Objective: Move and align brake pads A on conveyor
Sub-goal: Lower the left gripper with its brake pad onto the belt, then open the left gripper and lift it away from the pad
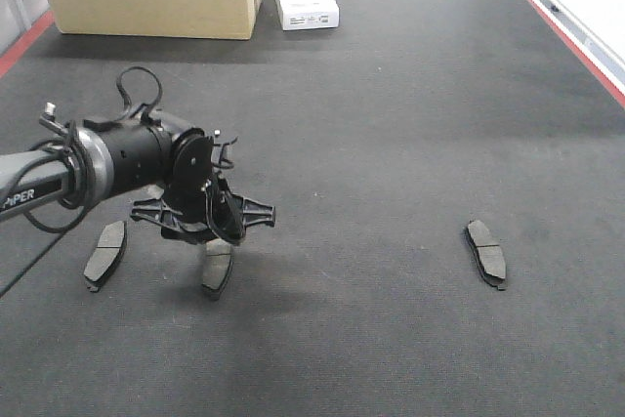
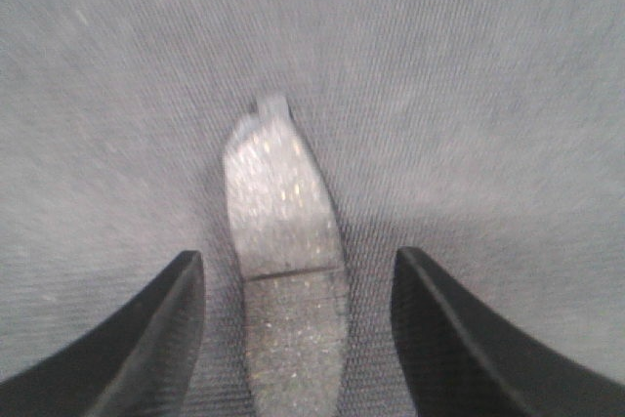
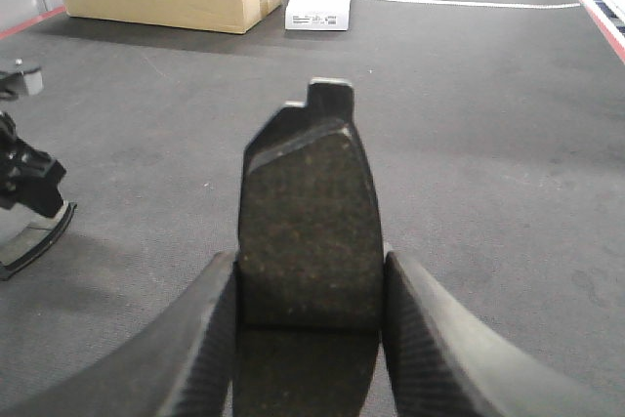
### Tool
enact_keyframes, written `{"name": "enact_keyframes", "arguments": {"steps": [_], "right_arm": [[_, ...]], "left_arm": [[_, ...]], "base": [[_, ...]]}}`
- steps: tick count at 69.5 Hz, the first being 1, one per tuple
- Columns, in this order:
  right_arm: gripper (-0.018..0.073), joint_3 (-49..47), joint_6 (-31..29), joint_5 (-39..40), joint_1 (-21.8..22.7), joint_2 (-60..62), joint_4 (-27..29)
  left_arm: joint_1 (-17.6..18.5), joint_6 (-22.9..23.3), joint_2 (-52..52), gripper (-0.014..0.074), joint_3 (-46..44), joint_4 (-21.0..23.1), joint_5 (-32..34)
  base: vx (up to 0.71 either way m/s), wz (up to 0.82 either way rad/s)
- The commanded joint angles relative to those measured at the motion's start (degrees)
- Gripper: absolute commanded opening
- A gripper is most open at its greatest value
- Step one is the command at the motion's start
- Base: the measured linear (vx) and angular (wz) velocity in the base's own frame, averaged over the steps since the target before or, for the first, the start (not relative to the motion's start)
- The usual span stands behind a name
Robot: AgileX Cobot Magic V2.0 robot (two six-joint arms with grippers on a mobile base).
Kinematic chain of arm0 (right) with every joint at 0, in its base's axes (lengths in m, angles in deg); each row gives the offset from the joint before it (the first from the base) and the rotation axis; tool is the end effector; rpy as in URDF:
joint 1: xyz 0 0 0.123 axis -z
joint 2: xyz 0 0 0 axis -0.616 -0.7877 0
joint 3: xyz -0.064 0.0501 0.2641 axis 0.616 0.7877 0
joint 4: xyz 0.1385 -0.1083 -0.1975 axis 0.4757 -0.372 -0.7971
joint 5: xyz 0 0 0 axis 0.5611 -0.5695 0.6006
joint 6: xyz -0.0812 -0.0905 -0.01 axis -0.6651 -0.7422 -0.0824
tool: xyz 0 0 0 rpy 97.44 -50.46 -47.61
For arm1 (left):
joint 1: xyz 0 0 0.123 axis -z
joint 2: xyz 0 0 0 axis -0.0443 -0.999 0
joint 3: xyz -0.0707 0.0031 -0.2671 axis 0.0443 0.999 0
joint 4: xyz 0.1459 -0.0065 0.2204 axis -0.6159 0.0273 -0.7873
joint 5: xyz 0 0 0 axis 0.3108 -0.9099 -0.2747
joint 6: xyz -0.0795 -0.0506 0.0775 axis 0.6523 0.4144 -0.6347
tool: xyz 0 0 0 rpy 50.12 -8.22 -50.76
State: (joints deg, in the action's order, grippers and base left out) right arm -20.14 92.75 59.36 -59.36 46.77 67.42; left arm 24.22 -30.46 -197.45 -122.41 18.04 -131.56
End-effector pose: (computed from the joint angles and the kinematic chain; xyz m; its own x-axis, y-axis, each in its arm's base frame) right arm 0.1177 0.0277 0.2994 -0.2338 -0.0592 -0.9705 -0.2268 0.9739 -0.0047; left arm 0.3973 -0.1856 0.1579 -0.9371 0.0486 -0.3457 0.0634 0.9975 -0.0317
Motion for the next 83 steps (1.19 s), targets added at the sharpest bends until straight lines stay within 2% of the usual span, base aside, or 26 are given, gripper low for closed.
{"name": "enact_keyframes", "arguments": {"steps": [1,7,22,34,62,83], "right_arm": [[-0.0004,-1.8,-0.2,5.1,0.0,-0.3,-1.2],[-0.0004,-1.8,-0.2,5.1,0.0,-0.3,-1.2],[-0.0004,-1.8,-0.2,5.1,0.0,-0.3,-1.2],[-0.0004,-1.8,-0.2,5.1,0.0,-0.3,-1.2],[-0.0004,-1.8,-0.2,5.1,0.0,-0.3,-1.2],[-0.0004,-1.8,-0.2,5.1,0.0,-0.3,-1.2]], "left_arm": [[0.5,-0.2,6.3,0.0422,-2.4,-0.3,0.4],[1.6,-0.2,10.1,0.0422,-1.9,-1.1,0.3],[6.7,-1.2,21.1,0.0422,3.2,-7.9,3.1],[9.7,-1.5,32.0,0.0422,9.8,-9.5,5.1],[9.8,-1.7,61.7,0.0422,34.6,-11.0,12.5],[9.8,-2.0,85.3,0.0422,51.2,-11.1,13.8]], "base": [[0.00,0.00],[0.00,0.00],[0.00,0.00],[0.00,0.00],[0.00,0.00],[0.00,0.00]]}}
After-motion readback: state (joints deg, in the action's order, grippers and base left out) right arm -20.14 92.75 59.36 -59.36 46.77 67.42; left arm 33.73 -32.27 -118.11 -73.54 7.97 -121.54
